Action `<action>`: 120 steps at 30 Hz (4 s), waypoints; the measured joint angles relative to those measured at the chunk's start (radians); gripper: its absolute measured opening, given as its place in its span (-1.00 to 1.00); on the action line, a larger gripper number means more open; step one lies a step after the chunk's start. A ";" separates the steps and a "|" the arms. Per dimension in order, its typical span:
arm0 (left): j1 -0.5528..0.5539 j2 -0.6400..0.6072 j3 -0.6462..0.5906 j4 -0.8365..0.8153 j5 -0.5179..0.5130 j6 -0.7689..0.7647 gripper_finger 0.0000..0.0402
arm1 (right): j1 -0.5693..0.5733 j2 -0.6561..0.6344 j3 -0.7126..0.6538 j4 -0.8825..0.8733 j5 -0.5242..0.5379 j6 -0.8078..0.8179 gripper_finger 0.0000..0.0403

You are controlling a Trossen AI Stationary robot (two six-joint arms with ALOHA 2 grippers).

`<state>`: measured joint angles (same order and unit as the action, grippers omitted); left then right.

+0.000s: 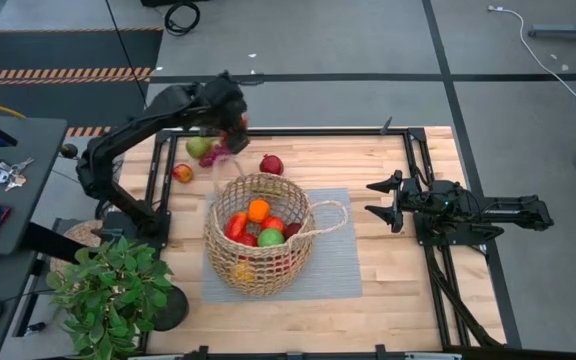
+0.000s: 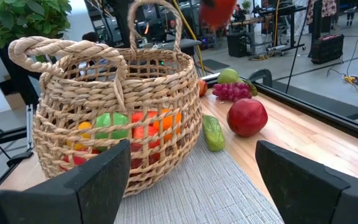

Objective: Build produce basket
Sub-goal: Put the red apple into the brown woven basket

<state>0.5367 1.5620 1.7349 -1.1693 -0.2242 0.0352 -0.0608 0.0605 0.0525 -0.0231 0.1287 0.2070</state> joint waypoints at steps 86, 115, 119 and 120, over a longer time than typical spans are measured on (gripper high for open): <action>-0.557 -0.016 -0.181 0.281 -0.105 1.731 0.73 | 0.000 0.000 0.000 0.031 0.000 0.000 0.73; -0.527 -0.126 -0.181 0.755 -0.102 0.456 0.73 | 0.000 0.000 0.000 0.037 0.000 0.000 0.73; -0.524 -0.182 -0.181 0.817 -0.100 0.338 0.73 | 0.000 0.000 0.000 0.037 0.000 0.000 0.73; -0.519 -0.193 -0.181 0.822 -0.101 0.315 0.73 | 0.000 0.000 0.000 0.037 0.000 0.000 0.73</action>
<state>0.0175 1.3685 1.5543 -0.3470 -0.3248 0.3503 -0.0608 0.0605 0.0525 0.0143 0.1287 0.2073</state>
